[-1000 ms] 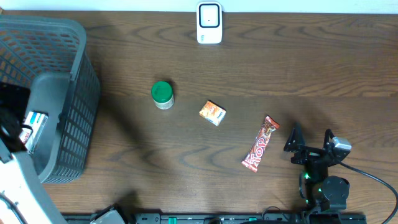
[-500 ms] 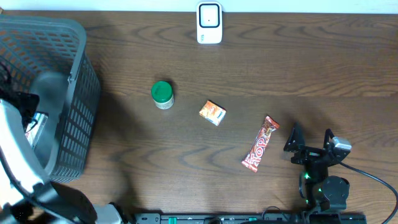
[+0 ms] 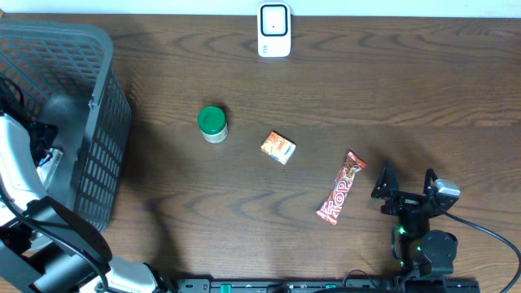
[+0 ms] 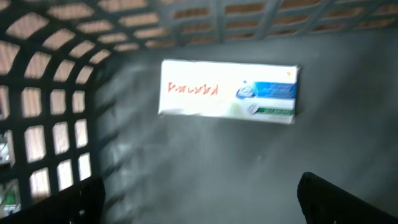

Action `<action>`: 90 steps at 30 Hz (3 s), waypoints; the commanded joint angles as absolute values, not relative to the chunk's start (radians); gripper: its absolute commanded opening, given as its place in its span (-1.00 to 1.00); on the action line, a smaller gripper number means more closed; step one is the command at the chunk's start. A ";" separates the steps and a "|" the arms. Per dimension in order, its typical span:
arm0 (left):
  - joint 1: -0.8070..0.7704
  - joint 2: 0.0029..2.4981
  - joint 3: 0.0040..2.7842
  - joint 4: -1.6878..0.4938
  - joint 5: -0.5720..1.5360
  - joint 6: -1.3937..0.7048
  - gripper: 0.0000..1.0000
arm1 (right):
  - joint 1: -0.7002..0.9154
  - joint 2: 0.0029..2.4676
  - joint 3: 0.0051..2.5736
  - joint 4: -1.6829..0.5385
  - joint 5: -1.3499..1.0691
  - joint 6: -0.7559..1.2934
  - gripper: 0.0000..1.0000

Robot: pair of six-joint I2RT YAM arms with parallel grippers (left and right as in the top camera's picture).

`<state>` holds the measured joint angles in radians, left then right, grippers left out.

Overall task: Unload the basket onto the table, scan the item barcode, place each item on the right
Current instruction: 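Move the left gripper back into the basket toward the Panadol box, then lower the left gripper into the basket and grasp the white Panadol box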

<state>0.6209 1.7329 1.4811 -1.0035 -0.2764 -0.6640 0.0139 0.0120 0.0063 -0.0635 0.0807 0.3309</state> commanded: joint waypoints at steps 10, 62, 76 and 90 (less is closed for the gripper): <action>0.625 1.745 1.481 -0.864 -0.334 -0.424 -0.85 | 0.006 0.007 0.006 -0.067 0.084 0.321 0.99; 0.625 1.946 1.279 -0.406 -0.504 -0.318 -0.85 | 0.006 0.007 0.006 -0.068 0.084 0.321 0.99; 0.628 1.956 1.272 -0.383 -0.501 -0.319 -0.85 | 0.006 0.007 0.006 -0.068 0.084 0.321 0.99; 0.629 2.025 1.272 -0.382 -0.501 -0.319 -0.84 | 0.006 0.007 0.006 -0.068 0.084 0.321 0.99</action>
<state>0.6182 1.9694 1.2869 -0.3630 -0.5217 -0.3168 0.0143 0.0120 0.0063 -0.0635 0.0807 0.3309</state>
